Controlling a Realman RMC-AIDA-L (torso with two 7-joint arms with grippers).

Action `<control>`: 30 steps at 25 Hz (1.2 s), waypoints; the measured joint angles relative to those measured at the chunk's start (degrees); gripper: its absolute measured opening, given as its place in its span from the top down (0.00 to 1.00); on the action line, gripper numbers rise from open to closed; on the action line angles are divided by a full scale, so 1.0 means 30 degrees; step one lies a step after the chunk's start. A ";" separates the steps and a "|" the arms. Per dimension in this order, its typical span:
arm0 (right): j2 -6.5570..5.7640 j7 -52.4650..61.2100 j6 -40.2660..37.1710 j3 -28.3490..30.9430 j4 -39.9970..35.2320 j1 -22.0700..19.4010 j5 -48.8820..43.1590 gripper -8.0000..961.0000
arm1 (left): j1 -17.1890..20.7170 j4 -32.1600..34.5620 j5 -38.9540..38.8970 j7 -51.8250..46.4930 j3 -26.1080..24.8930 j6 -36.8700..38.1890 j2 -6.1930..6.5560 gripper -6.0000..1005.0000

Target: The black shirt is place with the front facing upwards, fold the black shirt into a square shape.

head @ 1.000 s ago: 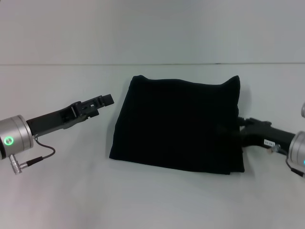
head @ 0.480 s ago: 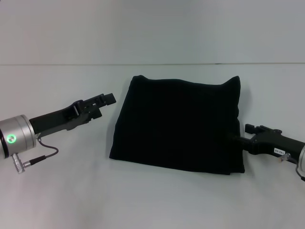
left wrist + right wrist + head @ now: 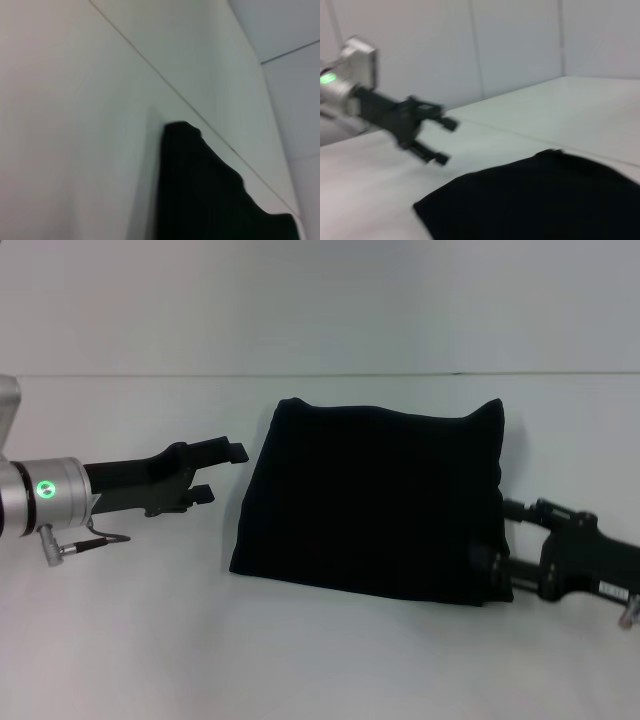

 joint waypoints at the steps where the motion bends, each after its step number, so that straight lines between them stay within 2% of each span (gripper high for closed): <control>1: -0.0002 -0.0228 -0.0192 -0.0029 -0.0002 -0.0142 -0.0244 0.15 | -0.0184 -0.0111 0.0173 -0.0081 -0.0003 -0.0348 0.0013 0.07; 8: 0.0230 -0.1682 -0.0411 0.0036 0.0105 -0.0910 -0.0992 0.15 | -0.0657 -0.0672 0.0967 -0.0202 0.0297 -0.1889 -0.0215 0.07; 17: 0.0265 -0.1644 -0.0412 -0.0087 0.0268 -0.0901 -0.0997 0.15 | -0.0917 -0.1002 0.0968 -0.0358 0.0928 -0.2090 -0.0521 0.07; 30: 0.0266 -0.1614 -0.0851 0.0083 0.0297 -0.0940 -0.0983 0.15 | -0.1306 -0.0616 0.0814 0.0733 0.1635 -0.2985 -0.1528 0.08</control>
